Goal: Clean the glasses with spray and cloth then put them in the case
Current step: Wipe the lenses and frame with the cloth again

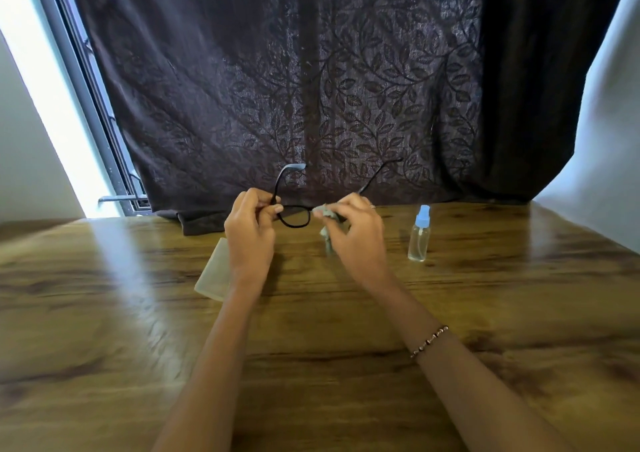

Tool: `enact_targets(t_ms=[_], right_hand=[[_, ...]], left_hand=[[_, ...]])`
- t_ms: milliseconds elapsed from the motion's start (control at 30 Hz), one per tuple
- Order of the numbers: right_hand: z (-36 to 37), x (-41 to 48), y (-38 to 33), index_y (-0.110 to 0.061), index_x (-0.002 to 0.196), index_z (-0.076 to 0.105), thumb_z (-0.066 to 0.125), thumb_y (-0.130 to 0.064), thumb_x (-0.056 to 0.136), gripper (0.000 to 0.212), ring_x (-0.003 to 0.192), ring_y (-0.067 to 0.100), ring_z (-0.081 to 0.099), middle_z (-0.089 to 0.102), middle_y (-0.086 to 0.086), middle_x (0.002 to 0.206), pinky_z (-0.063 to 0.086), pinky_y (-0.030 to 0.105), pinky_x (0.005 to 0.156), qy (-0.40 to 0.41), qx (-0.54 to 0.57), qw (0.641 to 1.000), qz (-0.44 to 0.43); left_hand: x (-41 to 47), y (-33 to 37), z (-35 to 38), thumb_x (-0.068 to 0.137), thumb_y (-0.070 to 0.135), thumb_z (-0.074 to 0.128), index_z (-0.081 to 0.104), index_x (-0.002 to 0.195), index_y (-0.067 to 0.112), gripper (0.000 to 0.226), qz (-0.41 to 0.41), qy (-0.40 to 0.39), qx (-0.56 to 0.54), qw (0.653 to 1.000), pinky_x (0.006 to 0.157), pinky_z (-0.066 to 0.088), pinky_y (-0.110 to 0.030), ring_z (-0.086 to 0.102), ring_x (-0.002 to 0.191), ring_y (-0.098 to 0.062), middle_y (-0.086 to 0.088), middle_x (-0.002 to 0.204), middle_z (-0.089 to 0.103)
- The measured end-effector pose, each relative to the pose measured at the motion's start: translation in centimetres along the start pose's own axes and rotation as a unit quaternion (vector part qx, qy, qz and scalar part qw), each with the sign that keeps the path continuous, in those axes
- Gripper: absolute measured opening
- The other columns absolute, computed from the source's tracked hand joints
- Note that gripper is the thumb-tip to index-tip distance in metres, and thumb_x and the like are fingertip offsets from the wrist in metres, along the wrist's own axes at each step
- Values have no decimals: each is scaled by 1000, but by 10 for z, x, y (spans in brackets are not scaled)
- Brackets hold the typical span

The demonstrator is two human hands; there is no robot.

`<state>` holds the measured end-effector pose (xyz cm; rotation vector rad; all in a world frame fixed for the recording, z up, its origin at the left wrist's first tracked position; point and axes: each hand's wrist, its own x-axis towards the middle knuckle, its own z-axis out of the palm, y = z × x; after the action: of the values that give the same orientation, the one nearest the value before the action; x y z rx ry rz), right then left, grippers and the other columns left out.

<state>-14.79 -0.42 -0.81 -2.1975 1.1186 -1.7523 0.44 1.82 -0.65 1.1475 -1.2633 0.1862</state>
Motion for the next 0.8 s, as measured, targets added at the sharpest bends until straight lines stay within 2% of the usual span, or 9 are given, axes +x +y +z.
enact_targets(t_ms=[67,133,233,300,400,500,600,700,800], right_hand=[[-5,2,4,-6,98,73,69,-17,88,16,70,1,51,56,-4,86,40,11,66,43,-1,998,40],[-6,1,13,-3,102,72,66,-13,89,17,73,3,50,54,-4,88,46,18,68,60,-65,996,22],[1,-5,18,-3,109,69,61,-14,92,21,83,11,53,55,-1,93,52,29,73,-7,-115,993,-5],[6,-8,14,-6,114,67,56,-23,94,28,94,11,47,52,-2,100,46,25,78,-65,-112,991,-22],[5,-7,15,-8,119,64,54,-28,93,35,103,12,43,49,-1,111,43,26,85,-87,-133,986,-43],[-1,-7,18,-8,115,64,60,-20,87,31,97,16,46,52,1,107,47,33,82,-61,-220,972,-50],[4,-11,10,-5,110,66,61,-9,84,27,95,15,46,53,1,103,49,32,78,-76,-160,982,-71],[4,-7,13,-8,119,63,60,-19,88,33,98,15,45,51,0,109,46,29,80,-87,-176,978,-69],[-1,-8,17,-9,102,67,62,-24,88,21,89,17,49,53,1,99,46,31,72,-49,-248,965,-67]], left_hand=[[1,-2,-2,88,-8,56,61,89,7,16,-9,1,0,1000,73,48,-8,61,82,-1,-3,88,60],[1,-2,-2,88,-8,56,61,89,6,14,-11,2,5,1000,73,47,-7,59,81,5,-3,88,60],[2,-2,-2,88,-5,59,62,90,6,11,-10,7,5,1000,73,44,-6,57,81,5,-2,87,60],[3,-1,-3,87,-3,59,62,90,6,10,-17,15,1,1000,74,45,-8,57,80,0,-5,87,62],[4,1,-4,87,-3,60,62,88,5,9,-22,22,-6,999,72,43,-6,56,79,4,-4,86,62],[5,1,-6,86,-5,59,62,89,5,11,-24,35,0,999,73,42,-5,56,80,7,-3,87,61],[5,1,-5,86,-6,57,62,89,5,13,-25,36,1,999,74,44,-7,57,80,1,-5,88,62],[5,3,-6,86,-5,58,62,89,5,11,-10,29,-4,1000,75,46,-9,59,81,-6,-3,87,62],[6,1,-9,87,-4,59,62,89,7,11,-25,42,-8,999,74,45,-9,58,81,-2,-2,88,62]])
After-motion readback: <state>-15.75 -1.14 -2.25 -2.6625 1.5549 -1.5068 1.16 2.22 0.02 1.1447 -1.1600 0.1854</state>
